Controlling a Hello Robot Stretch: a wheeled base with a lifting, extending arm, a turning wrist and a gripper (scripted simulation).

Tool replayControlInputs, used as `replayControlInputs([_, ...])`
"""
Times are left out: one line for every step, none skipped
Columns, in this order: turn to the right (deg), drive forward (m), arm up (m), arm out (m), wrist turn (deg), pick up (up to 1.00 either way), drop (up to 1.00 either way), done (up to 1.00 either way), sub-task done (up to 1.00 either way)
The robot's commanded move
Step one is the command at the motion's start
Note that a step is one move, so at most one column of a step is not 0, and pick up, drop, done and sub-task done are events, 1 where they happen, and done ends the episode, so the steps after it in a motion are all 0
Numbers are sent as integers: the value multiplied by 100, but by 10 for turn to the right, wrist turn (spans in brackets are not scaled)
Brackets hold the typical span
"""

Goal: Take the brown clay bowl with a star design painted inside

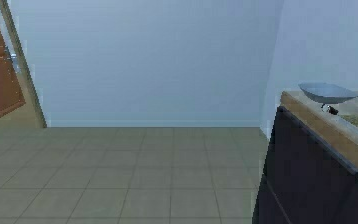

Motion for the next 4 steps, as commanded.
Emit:
replayControlInputs([0, 0, 38, 0, 0, 0, 0, 0, 0])
replayControlInputs([0, 0, 0, 42, 0, 0, 0, 0, 0])
replayControlInputs([0, 0, 0, 0, 450, 0, 0, 0, 0])
replayControlInputs([0, 0, 0, 0, 450, 0, 0, 0, 0])
